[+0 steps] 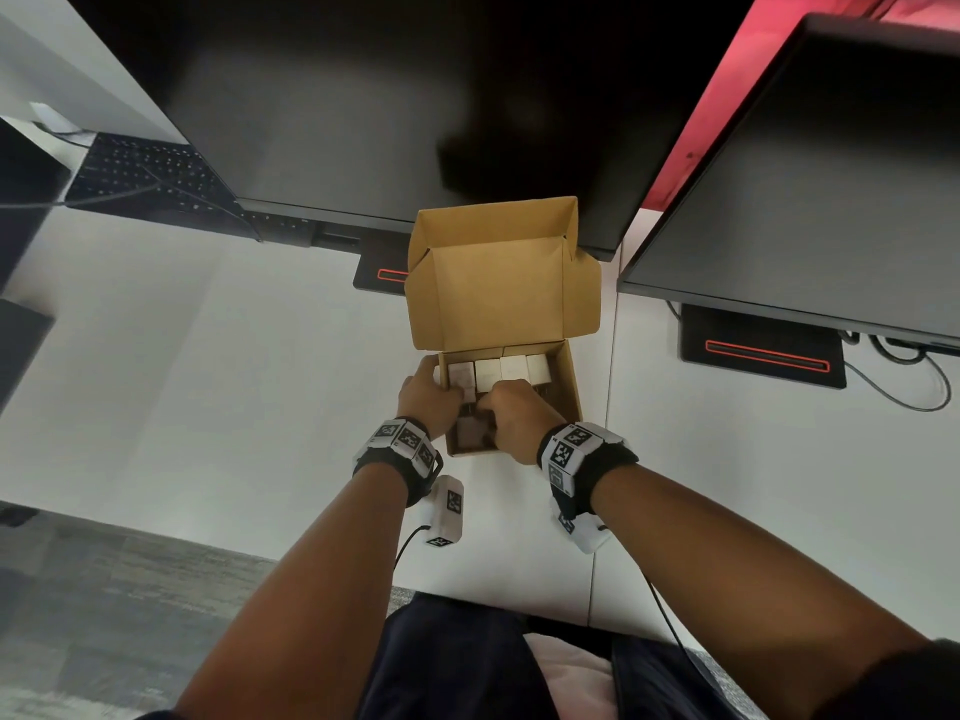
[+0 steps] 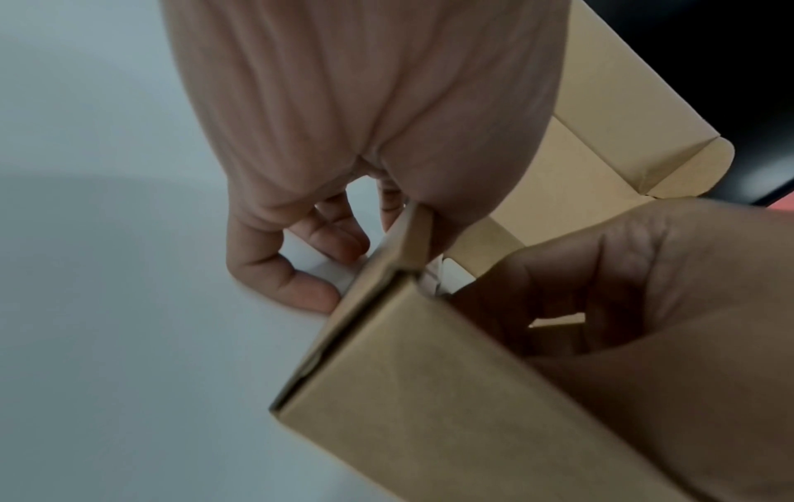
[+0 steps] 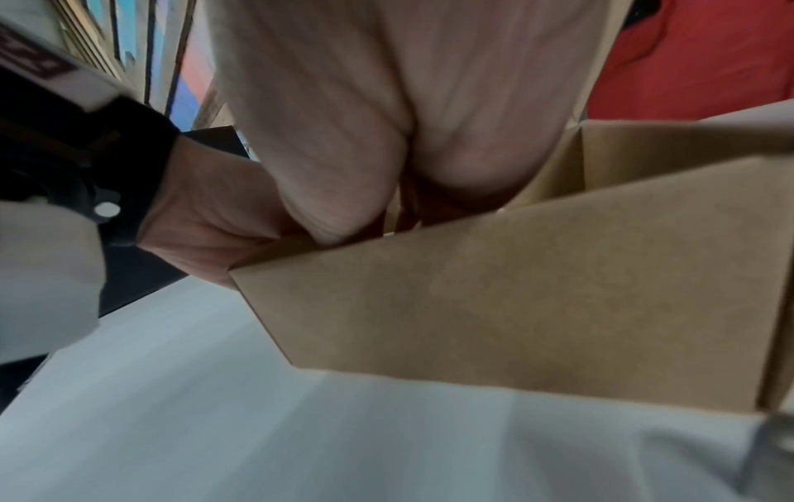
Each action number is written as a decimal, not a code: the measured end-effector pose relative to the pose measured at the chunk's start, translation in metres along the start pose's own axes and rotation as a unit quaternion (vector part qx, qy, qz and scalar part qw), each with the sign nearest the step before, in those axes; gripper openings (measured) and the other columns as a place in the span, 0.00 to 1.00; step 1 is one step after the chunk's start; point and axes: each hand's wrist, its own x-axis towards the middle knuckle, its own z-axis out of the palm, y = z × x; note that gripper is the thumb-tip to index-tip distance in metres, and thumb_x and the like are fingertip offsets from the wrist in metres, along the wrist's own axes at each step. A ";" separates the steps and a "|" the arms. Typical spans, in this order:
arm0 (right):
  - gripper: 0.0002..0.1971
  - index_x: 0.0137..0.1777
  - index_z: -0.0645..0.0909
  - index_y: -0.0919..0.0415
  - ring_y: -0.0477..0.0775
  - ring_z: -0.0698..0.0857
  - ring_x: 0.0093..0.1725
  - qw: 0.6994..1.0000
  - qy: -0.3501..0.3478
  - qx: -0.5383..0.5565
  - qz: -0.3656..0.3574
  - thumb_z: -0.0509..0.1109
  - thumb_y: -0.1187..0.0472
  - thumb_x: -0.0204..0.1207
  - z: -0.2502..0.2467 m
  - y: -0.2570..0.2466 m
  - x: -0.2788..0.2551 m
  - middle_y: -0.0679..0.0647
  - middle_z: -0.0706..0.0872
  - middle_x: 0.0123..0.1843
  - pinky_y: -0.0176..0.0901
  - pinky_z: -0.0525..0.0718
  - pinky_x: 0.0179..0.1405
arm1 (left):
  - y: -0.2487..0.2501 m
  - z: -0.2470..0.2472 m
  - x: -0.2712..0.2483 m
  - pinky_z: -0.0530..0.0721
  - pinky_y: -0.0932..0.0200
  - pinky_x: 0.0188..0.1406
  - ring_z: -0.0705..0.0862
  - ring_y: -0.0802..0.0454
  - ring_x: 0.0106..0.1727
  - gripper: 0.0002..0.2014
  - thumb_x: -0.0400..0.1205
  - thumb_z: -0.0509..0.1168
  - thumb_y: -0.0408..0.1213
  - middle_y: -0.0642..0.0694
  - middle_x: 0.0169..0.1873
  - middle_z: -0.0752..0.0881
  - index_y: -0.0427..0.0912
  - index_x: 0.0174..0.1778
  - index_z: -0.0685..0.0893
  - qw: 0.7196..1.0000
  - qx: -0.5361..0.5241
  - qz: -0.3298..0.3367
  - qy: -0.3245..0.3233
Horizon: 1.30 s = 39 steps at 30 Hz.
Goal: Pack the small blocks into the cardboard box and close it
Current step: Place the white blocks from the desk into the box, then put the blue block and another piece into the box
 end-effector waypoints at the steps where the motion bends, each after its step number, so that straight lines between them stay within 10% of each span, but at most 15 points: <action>1: 0.12 0.58 0.89 0.65 0.62 0.88 0.53 1.000 0.002 0.002 -0.002 0.73 0.71 0.76 0.001 -0.002 0.000 0.62 0.89 0.53 0.47 0.88 0.54 | 0.000 0.000 0.000 0.84 0.41 0.68 0.84 0.34 0.69 0.26 0.81 0.63 0.37 0.38 0.67 0.87 0.54 0.77 0.77 1.000 0.000 -0.001 -0.001; 10: 0.07 0.51 0.90 0.61 0.52 0.87 0.44 0.983 0.127 0.127 -0.042 0.79 0.63 0.74 -0.025 0.022 -0.028 0.54 0.90 0.44 0.46 0.88 0.49 | 0.001 -0.001 -0.002 0.84 0.43 0.66 0.85 0.35 0.68 0.27 0.84 0.64 0.38 0.39 0.67 0.88 0.50 0.81 0.75 1.000 0.007 0.014 0.004; 16: 0.04 0.42 0.88 0.56 0.46 0.85 0.35 0.950 0.274 0.150 0.009 0.80 0.61 0.72 -0.048 0.091 -0.081 0.48 0.86 0.34 0.27 0.80 0.37 | 0.003 0.000 -0.001 0.86 0.43 0.63 0.87 0.38 0.59 0.25 0.84 0.64 0.36 0.44 0.57 0.88 0.49 0.80 0.76 1.000 0.008 0.016 0.011; 21: 0.12 0.39 0.84 0.56 0.48 0.83 0.34 0.978 0.155 0.143 0.006 0.85 0.54 0.65 -0.009 0.128 -0.120 0.48 0.84 0.36 0.43 0.84 0.34 | 0.004 0.000 -0.005 0.87 0.37 0.68 0.86 0.34 0.66 0.26 0.84 0.64 0.37 0.40 0.65 0.89 0.49 0.80 0.75 1.000 0.014 0.013 0.012; 27: 0.38 0.66 0.76 0.43 0.43 0.78 0.50 0.997 -0.008 0.037 0.060 0.78 0.30 0.57 0.044 0.118 -0.128 0.41 0.77 0.55 0.40 0.81 0.47 | 0.006 0.001 -0.006 0.85 0.39 0.70 0.86 0.33 0.68 0.27 0.84 0.65 0.36 0.38 0.67 0.89 0.47 0.81 0.75 1.000 0.018 0.012 0.022; 32: 0.23 0.49 0.78 0.47 0.44 0.78 0.42 0.996 0.017 0.076 0.042 0.81 0.40 0.59 0.043 0.117 -0.125 0.42 0.74 0.47 0.34 0.79 0.40 | 0.006 0.002 -0.008 0.84 0.41 0.69 0.86 0.34 0.68 0.26 0.85 0.64 0.36 0.38 0.67 0.89 0.46 0.81 0.75 0.999 0.016 0.012 0.026; 39: 0.22 0.53 0.82 0.50 0.44 0.83 0.40 0.968 0.191 0.154 -0.043 0.86 0.46 0.63 -0.012 0.105 -0.117 0.45 0.81 0.49 0.27 0.83 0.38 | 0.006 0.001 -0.008 0.84 0.45 0.65 0.86 0.38 0.62 0.26 0.85 0.64 0.36 0.40 0.66 0.90 0.47 0.81 0.75 0.999 0.015 0.016 0.024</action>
